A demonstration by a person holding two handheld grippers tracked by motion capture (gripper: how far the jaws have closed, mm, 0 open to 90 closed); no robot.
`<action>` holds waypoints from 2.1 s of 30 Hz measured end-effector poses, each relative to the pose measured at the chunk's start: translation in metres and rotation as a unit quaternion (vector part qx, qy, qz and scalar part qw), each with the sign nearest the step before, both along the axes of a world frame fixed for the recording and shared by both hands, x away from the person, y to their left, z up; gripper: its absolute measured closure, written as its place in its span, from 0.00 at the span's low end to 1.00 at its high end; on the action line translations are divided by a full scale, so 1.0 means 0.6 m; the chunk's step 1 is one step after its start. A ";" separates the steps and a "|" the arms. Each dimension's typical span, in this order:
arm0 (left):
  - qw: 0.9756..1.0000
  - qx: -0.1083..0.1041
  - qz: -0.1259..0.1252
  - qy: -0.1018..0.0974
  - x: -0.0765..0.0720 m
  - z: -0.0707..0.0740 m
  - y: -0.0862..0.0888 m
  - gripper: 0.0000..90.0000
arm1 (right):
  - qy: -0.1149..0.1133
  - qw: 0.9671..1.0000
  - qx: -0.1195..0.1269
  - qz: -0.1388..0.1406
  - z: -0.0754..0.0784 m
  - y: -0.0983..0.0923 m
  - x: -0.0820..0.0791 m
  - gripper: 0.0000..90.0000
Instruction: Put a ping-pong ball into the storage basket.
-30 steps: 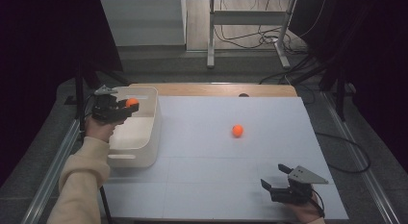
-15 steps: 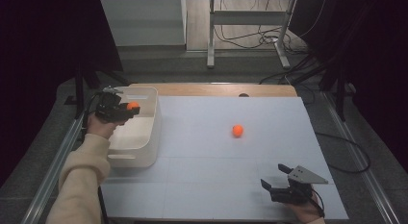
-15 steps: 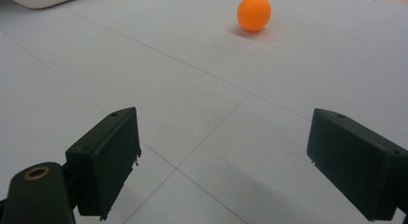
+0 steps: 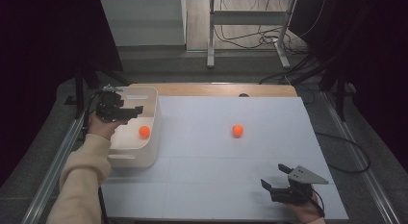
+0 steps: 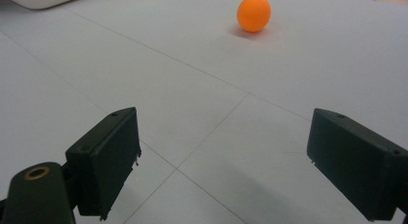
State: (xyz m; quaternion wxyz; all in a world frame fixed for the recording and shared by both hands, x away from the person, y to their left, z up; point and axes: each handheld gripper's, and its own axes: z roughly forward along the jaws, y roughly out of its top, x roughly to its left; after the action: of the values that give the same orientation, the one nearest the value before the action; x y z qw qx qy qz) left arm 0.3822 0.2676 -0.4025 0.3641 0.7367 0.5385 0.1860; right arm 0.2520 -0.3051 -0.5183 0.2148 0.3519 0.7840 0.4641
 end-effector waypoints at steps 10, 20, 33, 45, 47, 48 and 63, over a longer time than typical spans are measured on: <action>0.997 -0.040 -0.050 -0.039 -0.028 0.025 -0.017 0.17 | 0.003 1.000 0.005 -0.001 0.001 0.001 0.003 0.13; 0.992 -0.076 -0.083 -0.061 -0.051 0.045 -0.041 0.17 | 0.001 1.000 0.010 0.002 0.003 0.002 0.004 0.13; 0.985 -0.088 -0.121 -0.081 -0.080 0.055 -0.070 0.17 | 0.003 1.000 0.025 -0.007 0.009 0.001 0.018 0.13; 0.982 -0.078 -0.152 -0.086 -0.089 0.048 -0.112 0.17 | 0.004 1.000 0.026 -0.007 0.009 0.000 0.018 0.13; 0.981 -0.076 -0.157 -0.086 -0.087 0.048 -0.117 0.17 | 0.004 1.000 0.024 -0.007 0.008 0.000 0.018 0.13; 0.981 -0.074 -0.160 -0.086 -0.086 0.048 -0.119 0.17 | 0.005 1.000 0.022 -0.008 0.008 0.000 0.017 0.13; 0.975 -0.077 -0.194 -0.080 -0.083 0.037 -0.161 0.17 | 0.007 1.000 0.025 -0.013 0.006 -0.001 0.018 0.13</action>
State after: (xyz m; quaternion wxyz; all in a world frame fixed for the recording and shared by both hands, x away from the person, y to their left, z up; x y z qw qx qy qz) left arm 0.3321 0.1710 -0.3804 0.4907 0.7796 0.3675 0.1279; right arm 0.2626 -0.3059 -0.5146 0.2063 0.3709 0.7692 0.4777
